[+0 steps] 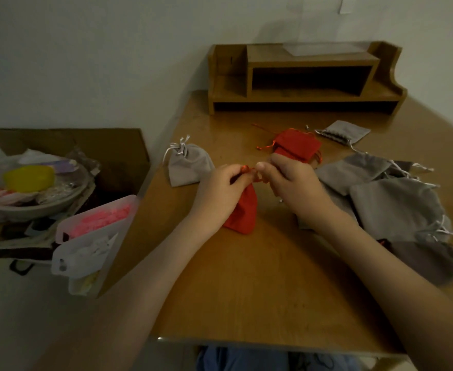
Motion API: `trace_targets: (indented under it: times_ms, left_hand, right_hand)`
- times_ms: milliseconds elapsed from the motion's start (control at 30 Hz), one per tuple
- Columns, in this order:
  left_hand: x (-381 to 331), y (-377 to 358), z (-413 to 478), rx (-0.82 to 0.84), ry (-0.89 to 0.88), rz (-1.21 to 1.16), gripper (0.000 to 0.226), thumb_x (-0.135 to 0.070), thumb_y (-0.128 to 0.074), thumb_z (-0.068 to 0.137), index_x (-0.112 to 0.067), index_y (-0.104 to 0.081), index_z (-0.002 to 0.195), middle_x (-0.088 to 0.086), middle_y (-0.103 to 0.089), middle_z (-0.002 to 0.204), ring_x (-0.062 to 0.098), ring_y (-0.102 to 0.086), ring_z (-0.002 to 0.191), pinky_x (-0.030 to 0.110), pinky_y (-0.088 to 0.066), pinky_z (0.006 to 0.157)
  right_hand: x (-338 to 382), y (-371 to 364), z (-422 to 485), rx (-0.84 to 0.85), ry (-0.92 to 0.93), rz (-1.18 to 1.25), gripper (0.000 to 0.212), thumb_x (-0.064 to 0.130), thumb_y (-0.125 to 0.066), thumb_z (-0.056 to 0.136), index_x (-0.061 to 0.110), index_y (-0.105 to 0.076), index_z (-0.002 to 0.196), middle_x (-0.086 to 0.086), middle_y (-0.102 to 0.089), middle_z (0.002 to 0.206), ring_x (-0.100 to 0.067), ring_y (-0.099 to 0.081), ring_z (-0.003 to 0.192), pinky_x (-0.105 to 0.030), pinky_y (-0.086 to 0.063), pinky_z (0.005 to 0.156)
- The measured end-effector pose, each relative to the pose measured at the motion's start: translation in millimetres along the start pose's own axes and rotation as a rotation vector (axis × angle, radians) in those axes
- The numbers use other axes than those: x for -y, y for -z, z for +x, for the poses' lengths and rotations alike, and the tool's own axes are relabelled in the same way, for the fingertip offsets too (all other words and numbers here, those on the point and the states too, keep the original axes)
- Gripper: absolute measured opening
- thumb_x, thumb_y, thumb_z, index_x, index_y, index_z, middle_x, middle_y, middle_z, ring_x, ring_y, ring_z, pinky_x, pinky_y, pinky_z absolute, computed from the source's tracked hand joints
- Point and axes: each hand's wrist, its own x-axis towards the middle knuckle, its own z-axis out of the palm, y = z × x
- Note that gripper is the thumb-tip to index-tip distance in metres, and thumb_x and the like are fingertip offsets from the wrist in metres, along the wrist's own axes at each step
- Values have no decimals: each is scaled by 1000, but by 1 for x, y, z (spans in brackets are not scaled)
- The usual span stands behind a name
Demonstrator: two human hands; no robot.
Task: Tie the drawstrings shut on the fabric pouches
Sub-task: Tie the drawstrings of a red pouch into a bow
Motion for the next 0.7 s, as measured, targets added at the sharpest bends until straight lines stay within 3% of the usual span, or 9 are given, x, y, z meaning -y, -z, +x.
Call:
trace_targets:
  times_ms: [100, 233, 333, 467, 533, 600, 700]
  left_hand:
    - [4, -3, 0, -37, -143, 236, 17, -19, -55, 95, -13, -71, 97, 4, -61, 87, 16, -55, 81, 27, -40, 67]
    - [7, -5, 1, -41, -243, 365, 15, -14, -55, 93, -6, -68, 91, 2, -53, 80, 22, -53, 79, 30, -35, 65]
    - [7, -4, 2, -9, -246, 305, 16, -18, -57, 93, -9, -69, 95, 4, -59, 86, 20, -55, 84, 33, -42, 71]
    - [2, -3, 2, 97, -113, 121, 23, -21, -49, 99, -11, -67, 109, -1, -60, 96, 11, -54, 91, 15, -38, 76]
    - [-1, 0, 2, 118, -21, -6, 25, -21, -46, 100, -13, -66, 110, -2, -62, 97, 11, -56, 92, 20, -41, 80]
    - [0, 3, 2, 146, 33, -87, 22, -25, -48, 99, -18, -68, 104, -3, -66, 91, 9, -59, 86, 26, -44, 79]
    - [2, 4, 2, 149, 68, -139, 15, -28, -57, 94, -22, -71, 93, -6, -68, 82, 5, -59, 79, 28, -45, 77]
  right_hand:
    - [1, -1, -1, 75, -59, -35, 50, 53, -44, 91, 6, -60, 81, -7, -55, 65, -13, -48, 57, -33, -36, 54]
    - [1, -3, -1, 83, -61, -72, 32, 36, -51, 96, 13, -56, 74, 4, -50, 63, -6, -44, 56, -26, -30, 53]
    - [1, -2, 1, 68, -59, -41, 27, 25, -51, 97, 13, -55, 74, 4, -49, 62, -5, -43, 57, -31, -31, 57]
    - [0, 1, 2, 31, -55, -29, 28, 22, -50, 98, -2, -57, 84, -16, -56, 70, -24, -50, 64, -40, -39, 63]
    - [-1, 2, 2, 23, -18, -27, 28, 22, -50, 98, -3, -56, 86, -20, -58, 73, -29, -53, 66, -42, -42, 62]
    - [-1, 2, 2, 27, 3, -26, 27, 22, -51, 98, -1, -55, 86, -16, -58, 71, -22, -53, 62, -39, -41, 60]
    - [-1, 2, 1, 49, -7, 34, 15, 18, -54, 96, 7, -54, 87, 4, -55, 65, 0, -51, 54, -17, -37, 52]
